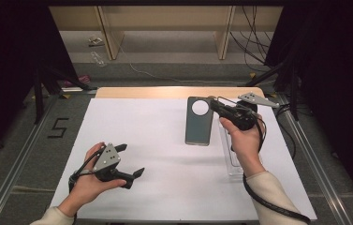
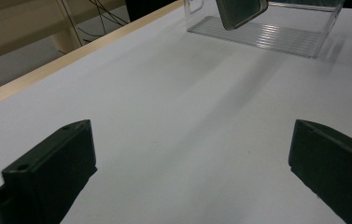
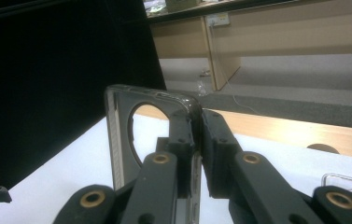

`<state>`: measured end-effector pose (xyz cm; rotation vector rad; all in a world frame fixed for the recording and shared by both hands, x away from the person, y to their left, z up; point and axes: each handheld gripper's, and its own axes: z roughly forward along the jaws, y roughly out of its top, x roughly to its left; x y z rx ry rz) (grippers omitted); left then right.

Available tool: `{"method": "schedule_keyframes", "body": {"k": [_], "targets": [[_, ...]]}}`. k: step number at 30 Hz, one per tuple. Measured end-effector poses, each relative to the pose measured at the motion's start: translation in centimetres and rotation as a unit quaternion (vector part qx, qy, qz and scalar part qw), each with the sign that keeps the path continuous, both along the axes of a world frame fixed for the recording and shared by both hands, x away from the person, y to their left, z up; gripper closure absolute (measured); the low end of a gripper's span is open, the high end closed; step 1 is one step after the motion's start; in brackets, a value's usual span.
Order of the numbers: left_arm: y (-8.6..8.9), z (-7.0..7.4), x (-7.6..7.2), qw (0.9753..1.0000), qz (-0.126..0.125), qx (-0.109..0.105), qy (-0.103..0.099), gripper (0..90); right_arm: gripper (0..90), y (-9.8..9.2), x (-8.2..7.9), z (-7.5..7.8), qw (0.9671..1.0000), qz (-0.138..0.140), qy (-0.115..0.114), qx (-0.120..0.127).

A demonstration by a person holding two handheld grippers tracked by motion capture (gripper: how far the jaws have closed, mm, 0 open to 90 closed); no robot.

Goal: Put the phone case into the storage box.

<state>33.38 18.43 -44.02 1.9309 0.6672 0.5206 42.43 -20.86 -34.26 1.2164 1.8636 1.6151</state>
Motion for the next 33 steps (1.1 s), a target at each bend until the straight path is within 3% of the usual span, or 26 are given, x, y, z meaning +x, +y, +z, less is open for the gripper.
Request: {"method": "schedule_keyframes", "body": {"k": [33], "targets": [[0.0, 0.0, 0.0, 1.0000, 0.002, -0.001, -0.001, 0.6, 83.5, -1.6, 0.1, 0.6, 0.9997, -0.022, -0.011, -0.006]]}}
